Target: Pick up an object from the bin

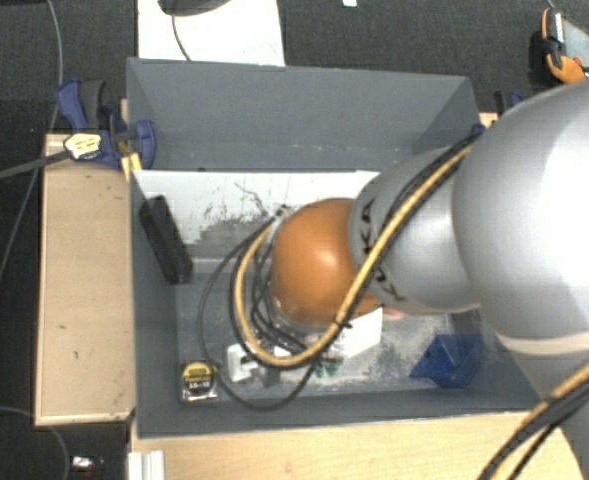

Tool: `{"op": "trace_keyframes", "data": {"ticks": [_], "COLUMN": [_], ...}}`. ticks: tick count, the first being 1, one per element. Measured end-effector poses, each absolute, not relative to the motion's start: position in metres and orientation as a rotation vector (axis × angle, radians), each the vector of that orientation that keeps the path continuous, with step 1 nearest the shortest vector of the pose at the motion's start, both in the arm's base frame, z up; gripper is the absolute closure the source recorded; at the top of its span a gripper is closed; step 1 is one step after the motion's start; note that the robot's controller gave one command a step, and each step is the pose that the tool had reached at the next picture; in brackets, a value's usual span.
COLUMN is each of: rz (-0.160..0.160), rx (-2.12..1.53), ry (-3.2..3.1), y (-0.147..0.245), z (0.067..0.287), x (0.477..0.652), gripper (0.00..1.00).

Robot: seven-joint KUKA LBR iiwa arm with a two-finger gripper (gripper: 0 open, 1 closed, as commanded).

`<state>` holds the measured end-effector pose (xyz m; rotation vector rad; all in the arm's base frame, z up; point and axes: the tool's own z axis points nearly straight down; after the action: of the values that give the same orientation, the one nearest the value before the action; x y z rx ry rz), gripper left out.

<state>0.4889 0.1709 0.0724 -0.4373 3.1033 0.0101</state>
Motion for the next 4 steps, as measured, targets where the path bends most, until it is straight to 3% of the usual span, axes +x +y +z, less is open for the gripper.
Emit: {"op": "trace_keyframes", "data": {"ticks": [1, 4], "rz": [0.01, 0.008], "rx": [-0.436, -0.43], "ry": [3.104, 3.109], "y": [0.171, 0.17], "z": [0.072, 0.126], "x": [0.489, 0.487], "gripper": [1.0, 1.0]}}
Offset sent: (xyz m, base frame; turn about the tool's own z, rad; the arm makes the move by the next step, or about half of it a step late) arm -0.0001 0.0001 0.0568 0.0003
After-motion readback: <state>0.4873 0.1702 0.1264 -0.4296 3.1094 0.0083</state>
